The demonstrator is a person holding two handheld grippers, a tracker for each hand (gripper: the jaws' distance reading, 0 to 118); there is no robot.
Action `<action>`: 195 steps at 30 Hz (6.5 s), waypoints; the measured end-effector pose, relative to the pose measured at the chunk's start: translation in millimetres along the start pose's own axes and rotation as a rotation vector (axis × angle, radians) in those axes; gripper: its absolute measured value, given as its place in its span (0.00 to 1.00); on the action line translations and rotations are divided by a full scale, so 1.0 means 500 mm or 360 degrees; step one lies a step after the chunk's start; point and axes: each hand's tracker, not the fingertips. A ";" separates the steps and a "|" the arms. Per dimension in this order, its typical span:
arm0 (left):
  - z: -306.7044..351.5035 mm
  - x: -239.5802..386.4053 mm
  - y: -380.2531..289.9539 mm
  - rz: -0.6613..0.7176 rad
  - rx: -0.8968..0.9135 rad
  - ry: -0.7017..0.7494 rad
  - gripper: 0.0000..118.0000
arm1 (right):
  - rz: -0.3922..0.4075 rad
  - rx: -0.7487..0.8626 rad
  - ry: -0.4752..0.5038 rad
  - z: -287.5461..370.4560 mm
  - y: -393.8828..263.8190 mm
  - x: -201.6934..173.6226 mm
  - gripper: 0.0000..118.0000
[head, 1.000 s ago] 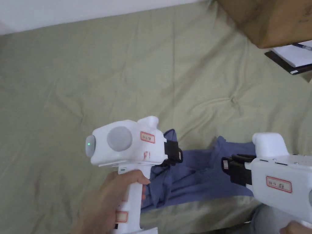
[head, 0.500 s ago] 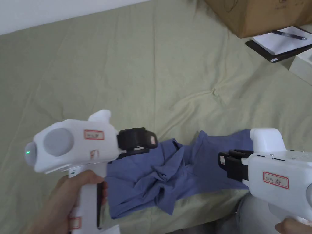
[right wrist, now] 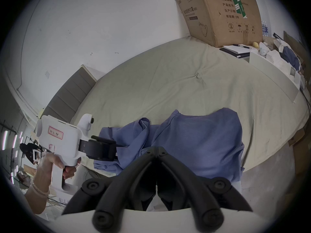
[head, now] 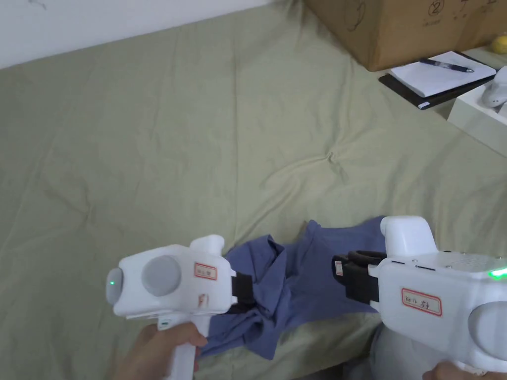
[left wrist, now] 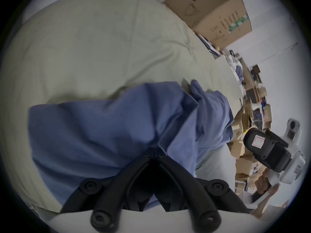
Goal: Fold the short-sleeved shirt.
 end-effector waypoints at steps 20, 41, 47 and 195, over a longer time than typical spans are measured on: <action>0.235 -0.237 -0.073 0.0384 0.0481 -0.0422 0.88 | 0.0042 -0.0047 -0.0026 -0.016 -0.008 -0.013 0.00; 0.018 -0.384 -0.045 0.0543 0.0113 -0.0708 0.05 | 0.0205 -0.0126 -0.0007 -0.044 0.009 -0.112 0.00; 0.122 -0.418 -0.023 0.0510 0.0194 -0.0585 0.05 | 0.0218 -0.0110 -0.0033 -0.033 0.021 -0.112 0.00; 0.622 -0.528 -0.059 0.0258 0.0770 0.1032 0.51 | 0.0380 0.0530 -0.0225 -0.056 0.051 -0.314 0.00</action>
